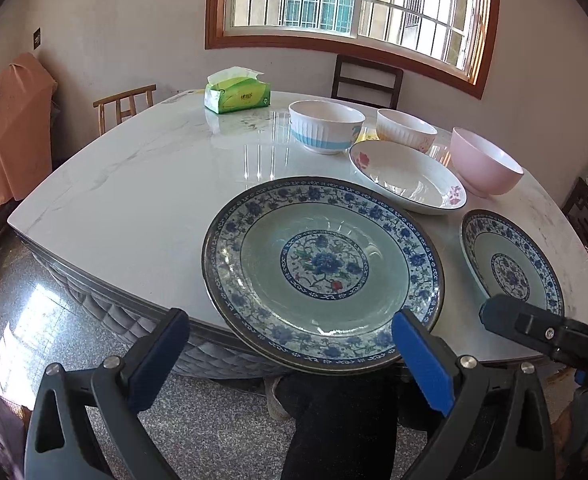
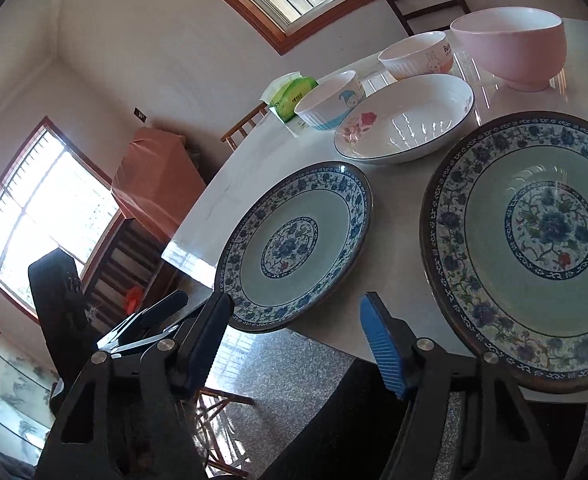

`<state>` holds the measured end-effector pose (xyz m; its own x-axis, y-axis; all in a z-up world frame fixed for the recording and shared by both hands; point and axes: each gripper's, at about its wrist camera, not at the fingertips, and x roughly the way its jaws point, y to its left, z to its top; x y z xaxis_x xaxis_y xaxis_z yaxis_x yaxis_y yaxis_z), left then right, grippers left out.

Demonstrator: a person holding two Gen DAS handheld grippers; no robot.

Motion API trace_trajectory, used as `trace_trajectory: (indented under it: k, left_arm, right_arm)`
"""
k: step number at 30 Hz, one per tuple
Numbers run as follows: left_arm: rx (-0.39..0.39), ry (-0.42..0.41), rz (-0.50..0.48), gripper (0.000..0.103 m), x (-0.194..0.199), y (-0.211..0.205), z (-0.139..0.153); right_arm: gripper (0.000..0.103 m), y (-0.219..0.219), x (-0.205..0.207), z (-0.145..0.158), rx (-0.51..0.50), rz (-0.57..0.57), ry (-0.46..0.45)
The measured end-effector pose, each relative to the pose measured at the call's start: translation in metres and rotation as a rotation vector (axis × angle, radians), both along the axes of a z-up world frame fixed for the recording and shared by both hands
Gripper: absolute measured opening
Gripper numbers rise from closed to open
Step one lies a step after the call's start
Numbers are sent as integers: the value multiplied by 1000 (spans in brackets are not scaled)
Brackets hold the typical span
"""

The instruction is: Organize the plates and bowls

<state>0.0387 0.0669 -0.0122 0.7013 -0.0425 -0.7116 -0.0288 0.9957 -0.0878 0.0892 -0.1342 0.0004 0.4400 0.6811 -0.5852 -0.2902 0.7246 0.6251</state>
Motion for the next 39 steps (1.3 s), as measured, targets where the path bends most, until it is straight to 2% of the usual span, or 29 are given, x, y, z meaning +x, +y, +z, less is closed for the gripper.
trace_trajectory:
  k: [5, 9, 16, 24, 27, 30, 31, 32, 35, 37, 39]
  left_arm:
    - [-16, 31, 10, 103, 16, 13, -2]
    - [-73, 65, 9, 103, 32, 28, -7]
    - [-76, 97, 3, 103, 56, 44, -13]
    - [-163, 184, -23, 89, 77, 62, -27]
    - [-186, 184, -25, 83, 79, 66, -28]
    - [-159, 185, -37, 63, 80, 65, -27]
    - [-144, 188, -40, 45, 81, 64, -27]
    - [-113, 191, -30, 35, 82, 64, -27]
    - [-145, 189, -29, 30, 84, 73, -27]
    - [-175, 186, -23, 28, 85, 80, -28]
    - [-190, 181, -15, 27, 86, 86, -28]
  right_arm:
    - [62, 6, 16, -6, -45, -19, 43]
    - [59, 12, 24, -9, -70, -14, 54]
    - [56, 18, 31, -9, -87, -17, 72]
    - [57, 23, 40, -12, -95, -31, 115]
    - [56, 28, 43, -14, -136, -40, 128]
    - [57, 32, 47, -17, -130, -37, 153]
    - [56, 34, 49, -19, -130, -33, 157]
    - [55, 36, 50, -20, -139, -31, 157]
    - [47, 38, 50, -20, -177, -49, 141]
    - [37, 38, 50, -20, -208, -55, 132]
    - [22, 37, 51, -21, -232, -59, 127]
